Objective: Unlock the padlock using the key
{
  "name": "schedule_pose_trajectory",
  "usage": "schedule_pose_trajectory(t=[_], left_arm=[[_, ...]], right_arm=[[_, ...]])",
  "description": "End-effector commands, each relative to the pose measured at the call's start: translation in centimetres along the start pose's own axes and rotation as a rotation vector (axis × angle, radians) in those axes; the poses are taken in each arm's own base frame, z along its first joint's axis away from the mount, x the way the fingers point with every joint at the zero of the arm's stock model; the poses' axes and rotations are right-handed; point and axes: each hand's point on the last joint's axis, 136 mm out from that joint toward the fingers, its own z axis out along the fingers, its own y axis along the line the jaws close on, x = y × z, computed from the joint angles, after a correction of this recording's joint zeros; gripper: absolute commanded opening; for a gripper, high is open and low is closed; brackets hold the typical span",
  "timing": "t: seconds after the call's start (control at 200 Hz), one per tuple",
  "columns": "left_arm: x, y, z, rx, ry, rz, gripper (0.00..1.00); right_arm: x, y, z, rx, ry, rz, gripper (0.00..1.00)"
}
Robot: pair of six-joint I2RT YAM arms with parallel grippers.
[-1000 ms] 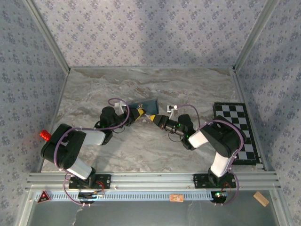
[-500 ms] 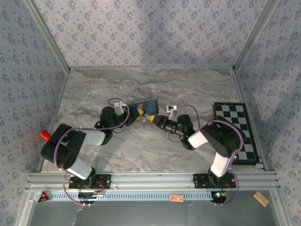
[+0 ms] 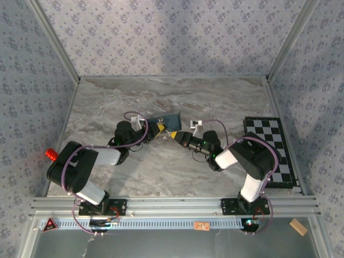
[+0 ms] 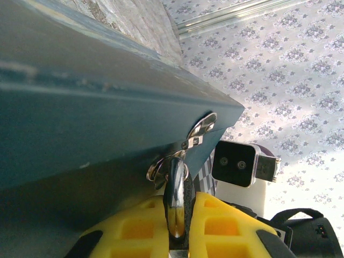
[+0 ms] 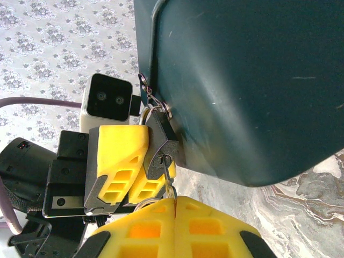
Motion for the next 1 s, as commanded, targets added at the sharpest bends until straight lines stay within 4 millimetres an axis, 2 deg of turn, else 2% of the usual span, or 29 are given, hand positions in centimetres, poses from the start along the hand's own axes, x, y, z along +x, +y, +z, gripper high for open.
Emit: schedule_pose_trajectory(t=[0.0,0.38,0.48,0.695,0.865,0.994], left_arm=[[0.8,-3.3,0.4,0.102,0.056,0.092,0.0],[1.0,-3.5,0.5,0.106,0.061,0.097,0.0],[1.0,-3.6,0.5,0.109,0.061,0.099,0.0],[1.1,-4.0,0.5,0.126,0.062,0.094,0.0],[1.3,-4.1,0.6,0.13,0.071,0.101,0.0],[1.4,-4.2,0.7,0.126,0.076,0.107,0.0]], right_arm=[[-1.7,3.1,0.5,-0.093,-0.03,-0.036,0.0],[-0.9,3.2,0.7,-0.094,-0.017,-0.032,0.0],[-0.9,2.7,0.7,-0.079,-0.019,-0.03,0.0],[-1.0,2.1,0.6,-0.066,-0.026,-0.025,0.0],[-2.0,1.9,-0.3,-0.059,-0.054,-0.039,0.0],[-1.6,2.1,0.0,-0.065,-0.041,-0.041,0.0]])
